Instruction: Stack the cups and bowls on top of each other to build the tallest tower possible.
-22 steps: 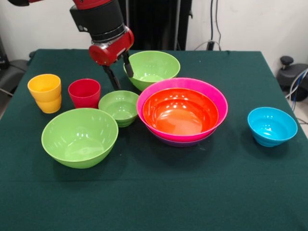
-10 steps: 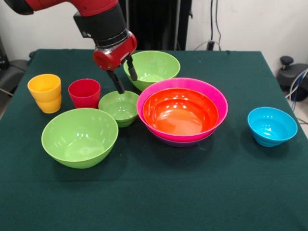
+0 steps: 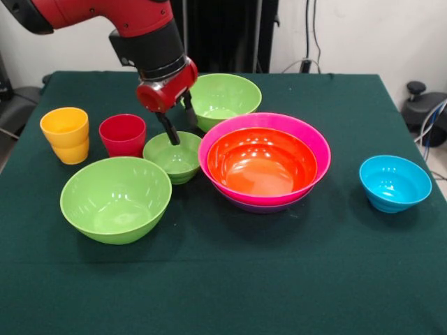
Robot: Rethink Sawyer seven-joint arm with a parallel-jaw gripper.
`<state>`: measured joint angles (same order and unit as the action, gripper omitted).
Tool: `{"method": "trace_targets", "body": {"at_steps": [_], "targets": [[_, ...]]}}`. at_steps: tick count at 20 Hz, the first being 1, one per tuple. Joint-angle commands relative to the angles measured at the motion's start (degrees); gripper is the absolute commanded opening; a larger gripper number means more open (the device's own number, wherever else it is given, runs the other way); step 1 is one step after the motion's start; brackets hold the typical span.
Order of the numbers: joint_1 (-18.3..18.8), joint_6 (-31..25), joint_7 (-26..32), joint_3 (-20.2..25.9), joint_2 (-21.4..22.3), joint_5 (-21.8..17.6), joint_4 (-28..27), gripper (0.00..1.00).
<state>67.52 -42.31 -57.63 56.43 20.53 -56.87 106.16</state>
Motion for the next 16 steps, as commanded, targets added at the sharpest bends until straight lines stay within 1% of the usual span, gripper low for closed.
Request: {"method": "trace_targets", "body": {"at_steps": [1,6,16], "targets": [[-1.1,-0.6,22.1,-4.5,-4.7,-6.0,-6.3,1.00],[-0.8,-1.2,22.4,-4.4,-5.7,-6.0,-7.0,1.00],[-0.8,-1.7,20.3,-4.0,-4.8,-5.4,-6.5,1.00]]}}
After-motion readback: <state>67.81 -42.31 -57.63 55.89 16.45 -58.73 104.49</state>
